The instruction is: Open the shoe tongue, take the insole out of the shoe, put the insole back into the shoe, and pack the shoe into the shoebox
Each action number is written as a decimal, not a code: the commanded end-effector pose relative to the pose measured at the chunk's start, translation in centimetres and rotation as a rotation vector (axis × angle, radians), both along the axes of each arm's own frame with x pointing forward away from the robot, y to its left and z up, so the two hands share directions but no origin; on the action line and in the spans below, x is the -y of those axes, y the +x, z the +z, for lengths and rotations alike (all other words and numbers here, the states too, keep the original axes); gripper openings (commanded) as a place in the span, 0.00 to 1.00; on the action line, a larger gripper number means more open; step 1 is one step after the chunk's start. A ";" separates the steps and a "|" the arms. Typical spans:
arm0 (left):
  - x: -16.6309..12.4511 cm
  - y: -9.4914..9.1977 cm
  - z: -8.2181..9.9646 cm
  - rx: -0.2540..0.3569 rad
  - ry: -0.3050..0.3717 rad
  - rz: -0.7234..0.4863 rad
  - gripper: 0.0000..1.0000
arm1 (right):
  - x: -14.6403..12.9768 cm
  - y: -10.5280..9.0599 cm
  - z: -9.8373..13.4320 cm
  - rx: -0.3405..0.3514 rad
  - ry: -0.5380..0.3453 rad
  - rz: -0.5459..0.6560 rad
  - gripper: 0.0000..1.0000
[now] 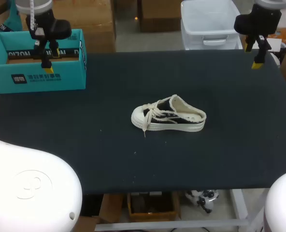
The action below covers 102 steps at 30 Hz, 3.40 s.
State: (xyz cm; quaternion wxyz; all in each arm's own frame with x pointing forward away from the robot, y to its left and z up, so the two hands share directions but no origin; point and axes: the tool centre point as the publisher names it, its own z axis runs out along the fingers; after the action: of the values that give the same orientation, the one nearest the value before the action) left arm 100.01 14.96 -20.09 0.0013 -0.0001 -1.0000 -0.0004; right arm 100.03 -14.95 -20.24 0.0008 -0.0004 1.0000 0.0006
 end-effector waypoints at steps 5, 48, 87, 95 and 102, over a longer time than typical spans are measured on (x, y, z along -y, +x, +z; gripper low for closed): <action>0.0 0.0 0.0 0.000 0.000 0.000 1.00 | 0.0 0.0 0.1 -0.003 0.000 0.000 1.00; 3.1 -2.8 0.0 -0.047 0.035 0.285 1.00 | -2.6 -3.0 -3.5 0.025 0.147 -0.112 1.00; 11.1 -9.6 -1.4 -0.091 0.089 1.056 1.00 | -8.2 -6.9 -11.9 0.069 0.395 -0.240 1.00; 14.5 -11.6 -2.2 -0.091 0.079 1.255 1.00 | -9.8 -7.2 -15.9 0.005 0.471 -0.260 1.00; 16.5 -11.9 -3.0 -0.070 0.088 1.319 1.00 | -11.2 -7.8 -17.4 0.013 0.532 -0.268 1.00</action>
State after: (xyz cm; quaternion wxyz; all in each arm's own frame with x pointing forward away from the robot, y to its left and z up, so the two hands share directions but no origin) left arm 88.23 -0.64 -22.65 0.0432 0.6066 -0.7930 -0.0354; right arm 92.56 -3.95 -36.62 0.0008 0.1298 0.9580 0.2557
